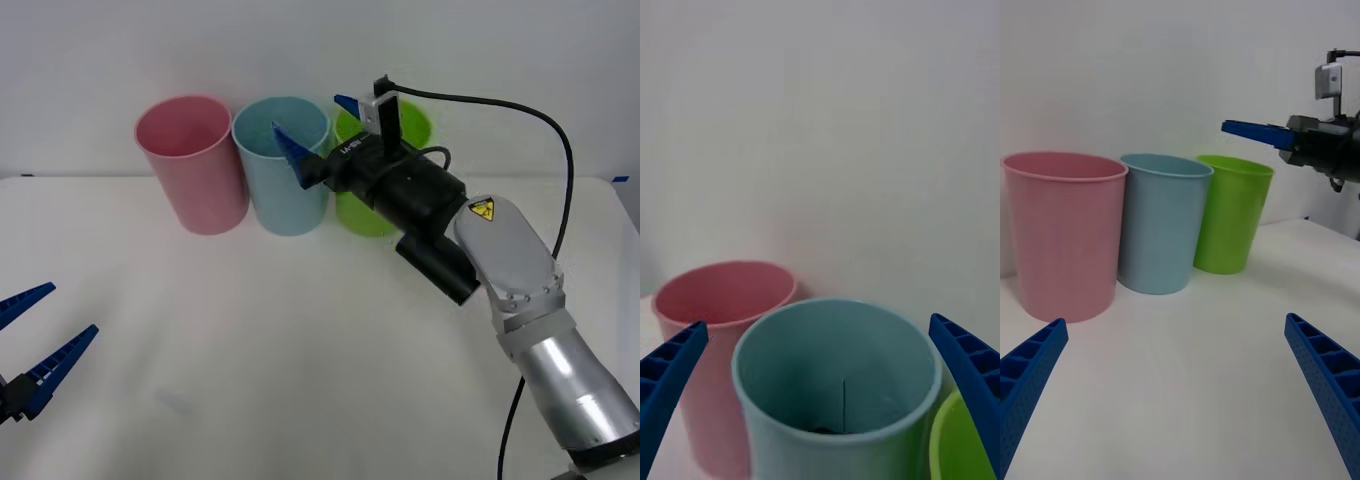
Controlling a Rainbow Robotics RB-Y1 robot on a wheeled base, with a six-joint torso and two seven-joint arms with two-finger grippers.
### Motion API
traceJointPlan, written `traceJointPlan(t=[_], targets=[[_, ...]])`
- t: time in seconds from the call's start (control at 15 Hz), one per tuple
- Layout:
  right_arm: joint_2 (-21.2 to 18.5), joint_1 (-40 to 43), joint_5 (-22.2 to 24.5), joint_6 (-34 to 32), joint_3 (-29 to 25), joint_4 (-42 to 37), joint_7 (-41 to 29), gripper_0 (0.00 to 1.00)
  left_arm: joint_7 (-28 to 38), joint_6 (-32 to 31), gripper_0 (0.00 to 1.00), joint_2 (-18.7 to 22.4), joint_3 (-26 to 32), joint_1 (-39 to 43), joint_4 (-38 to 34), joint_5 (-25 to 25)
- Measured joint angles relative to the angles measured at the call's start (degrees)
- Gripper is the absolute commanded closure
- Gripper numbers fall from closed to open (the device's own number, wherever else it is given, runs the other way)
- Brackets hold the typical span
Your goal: Grasp the object on the table and drop it into the matching bin: aluminum can to the light blue bin, PET bottle to the pink bin.
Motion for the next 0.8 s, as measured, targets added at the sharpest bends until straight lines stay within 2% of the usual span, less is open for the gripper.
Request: traceJointPlan(t=[0.2, 0.47, 0.8], targets=[[-5.23, 6.78, -2.51, -0.35, 2.14, -8.21, -0.07, 0.00, 0.00, 0.00, 0.00, 0.00, 0.00, 0.00, 0.00, 0.00], [-11.23, 16.02, -5.39, -3.93, 2.06, -17.94, 0.79, 0.00, 0.00, 0.00, 0.00, 0.00, 0.00, 0.00, 0.00, 0.00], [-14.72, 27.75, -8.46, -14.22, -4.80, -25.10, 3.18, 0.00, 0.00, 0.00, 0.00, 0.00, 0.00, 0.00, 0.00, 0.00]])
